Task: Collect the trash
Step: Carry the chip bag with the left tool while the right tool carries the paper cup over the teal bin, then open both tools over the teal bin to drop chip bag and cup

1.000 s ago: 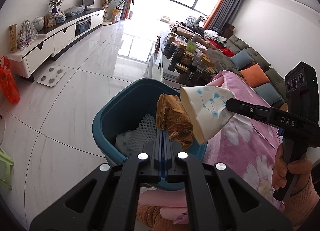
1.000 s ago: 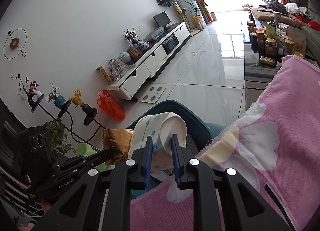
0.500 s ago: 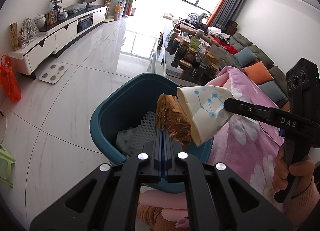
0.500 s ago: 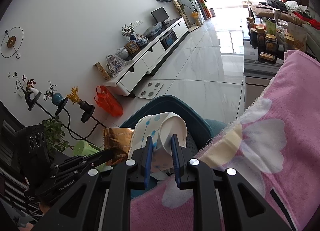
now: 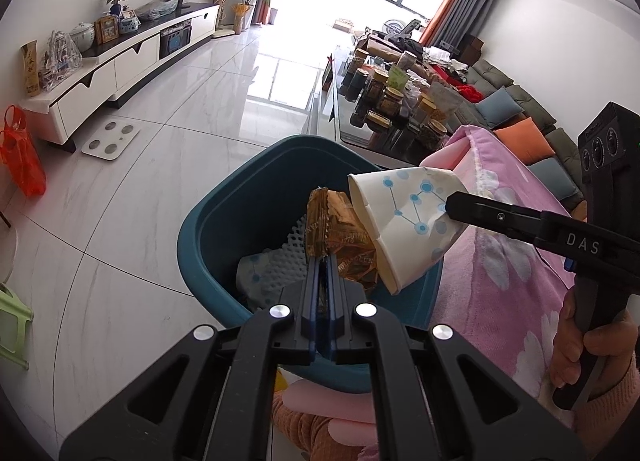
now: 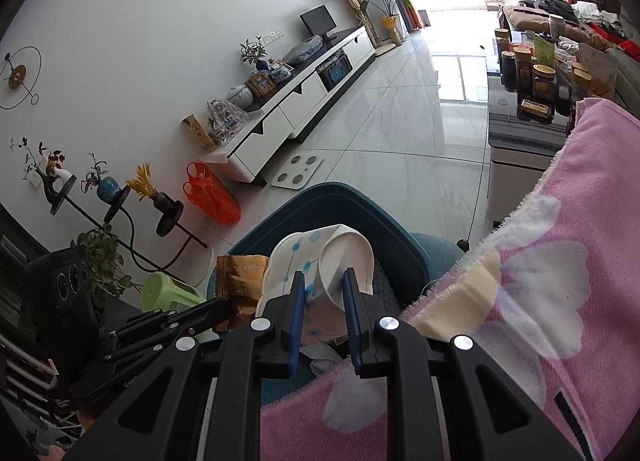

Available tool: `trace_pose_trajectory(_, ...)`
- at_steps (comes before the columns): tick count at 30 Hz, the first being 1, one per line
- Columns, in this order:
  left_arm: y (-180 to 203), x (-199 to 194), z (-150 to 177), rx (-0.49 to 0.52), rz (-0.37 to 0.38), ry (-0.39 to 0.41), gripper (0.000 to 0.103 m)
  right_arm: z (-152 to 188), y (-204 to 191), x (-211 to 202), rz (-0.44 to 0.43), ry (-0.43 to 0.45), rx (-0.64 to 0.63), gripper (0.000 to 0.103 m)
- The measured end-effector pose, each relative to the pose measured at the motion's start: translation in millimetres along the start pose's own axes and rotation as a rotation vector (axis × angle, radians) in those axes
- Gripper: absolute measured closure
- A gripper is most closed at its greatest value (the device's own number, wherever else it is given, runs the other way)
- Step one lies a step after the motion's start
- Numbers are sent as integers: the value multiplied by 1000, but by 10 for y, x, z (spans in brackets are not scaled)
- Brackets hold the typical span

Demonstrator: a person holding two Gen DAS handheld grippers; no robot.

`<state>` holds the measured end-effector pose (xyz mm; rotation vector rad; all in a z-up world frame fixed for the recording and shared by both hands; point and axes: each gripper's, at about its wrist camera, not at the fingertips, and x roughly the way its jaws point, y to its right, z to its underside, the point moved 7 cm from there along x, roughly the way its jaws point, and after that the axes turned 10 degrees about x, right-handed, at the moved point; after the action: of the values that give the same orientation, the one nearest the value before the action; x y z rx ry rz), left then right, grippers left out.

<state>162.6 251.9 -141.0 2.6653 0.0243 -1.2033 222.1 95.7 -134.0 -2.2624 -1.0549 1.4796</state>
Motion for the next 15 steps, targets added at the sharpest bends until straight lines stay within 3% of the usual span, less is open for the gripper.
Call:
trace_pose_trajectory(5,-15,115,1,-9,5,-17,98,7,-39,111,9,-27,-13,84)
trace_pose_trajectory(7,-20,175,2,-16,7,-24,93,9,-34,143,16,-34,-8,72)
trace_pose_trajectory(10,-28,224,19,-25,12,-21,84,9,-28,123,10,-26,-1,72)
trace_pose_trajectory(15,27,156,19,-11,18,7,80,39,49,10,-5,-19,13,72)
